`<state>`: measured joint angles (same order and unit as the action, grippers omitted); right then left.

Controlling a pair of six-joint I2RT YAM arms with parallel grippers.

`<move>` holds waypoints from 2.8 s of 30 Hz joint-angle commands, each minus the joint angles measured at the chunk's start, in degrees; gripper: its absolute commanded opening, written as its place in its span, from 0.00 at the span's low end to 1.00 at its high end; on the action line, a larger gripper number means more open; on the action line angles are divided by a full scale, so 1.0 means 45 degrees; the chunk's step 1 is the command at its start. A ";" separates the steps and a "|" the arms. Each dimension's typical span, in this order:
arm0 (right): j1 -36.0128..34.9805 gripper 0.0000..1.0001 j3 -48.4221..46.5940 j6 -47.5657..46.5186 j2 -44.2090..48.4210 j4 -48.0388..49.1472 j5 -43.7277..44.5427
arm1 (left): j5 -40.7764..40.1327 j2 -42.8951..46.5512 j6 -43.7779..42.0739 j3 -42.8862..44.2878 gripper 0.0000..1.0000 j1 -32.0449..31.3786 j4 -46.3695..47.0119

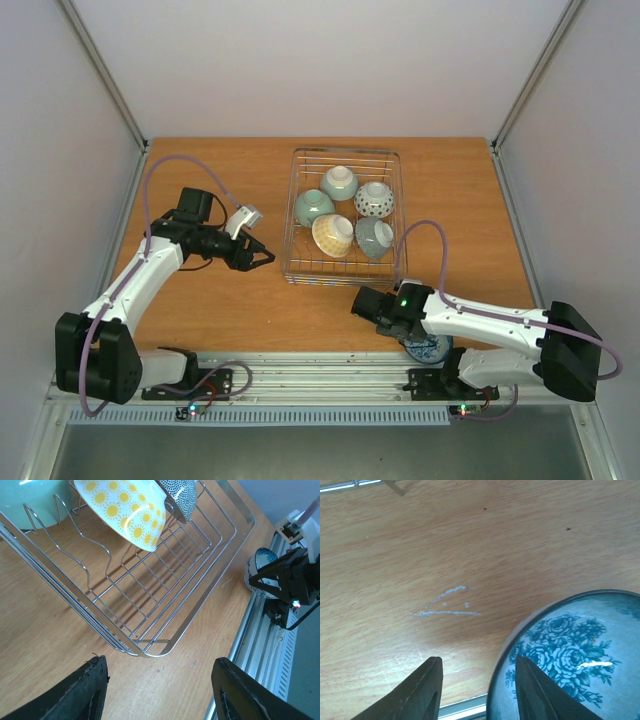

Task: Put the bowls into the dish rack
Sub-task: Move the bowl to the center of the board, then pick up the bowl from the center of the board.

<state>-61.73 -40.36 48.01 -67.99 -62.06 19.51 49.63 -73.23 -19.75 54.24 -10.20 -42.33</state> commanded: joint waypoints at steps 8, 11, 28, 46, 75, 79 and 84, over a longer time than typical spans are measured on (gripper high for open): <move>-0.0109 0.25 0.0516 0.0310 -0.0321 0.0734 -0.0353 | 0.0075 -0.0054 -0.0113 -0.0061 0.58 0.0059 0.0376; -0.0126 0.22 0.0647 0.0485 -0.0459 0.0712 -0.0375 | 0.0073 -0.0021 -0.0111 -0.0061 0.58 0.0060 0.0346; -0.1043 0.01 -0.2066 -0.2401 -0.3033 0.2034 0.0488 | 0.0036 -0.0019 -0.0143 -0.0041 0.58 0.0062 0.0307; -0.1583 0.31 -0.4404 -0.5037 -0.6120 0.5438 -0.1749 | 0.0394 -0.0226 -0.0435 0.0129 0.58 0.0059 -0.0201; -0.2883 0.87 -0.2670 -0.1818 0.4759 -0.0887 0.5482 | -0.4776 -0.0169 -0.0780 0.0048 0.54 -0.8073 0.0599; -0.2902 0.87 -0.2565 -0.1021 0.4660 -0.1406 0.5576 | -0.5241 -0.2477 -0.0134 0.1073 0.54 -0.8776 0.0092; -0.2902 0.87 -0.2596 -0.0624 0.3652 -0.1597 0.5474 | -0.5105 -0.4765 0.1114 0.2559 0.50 -0.9347 -0.0361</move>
<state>-74.32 -52.53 40.82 -48.86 -67.29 41.78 28.27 -89.89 -19.51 61.17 -50.48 -43.48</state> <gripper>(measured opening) 0.867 0.506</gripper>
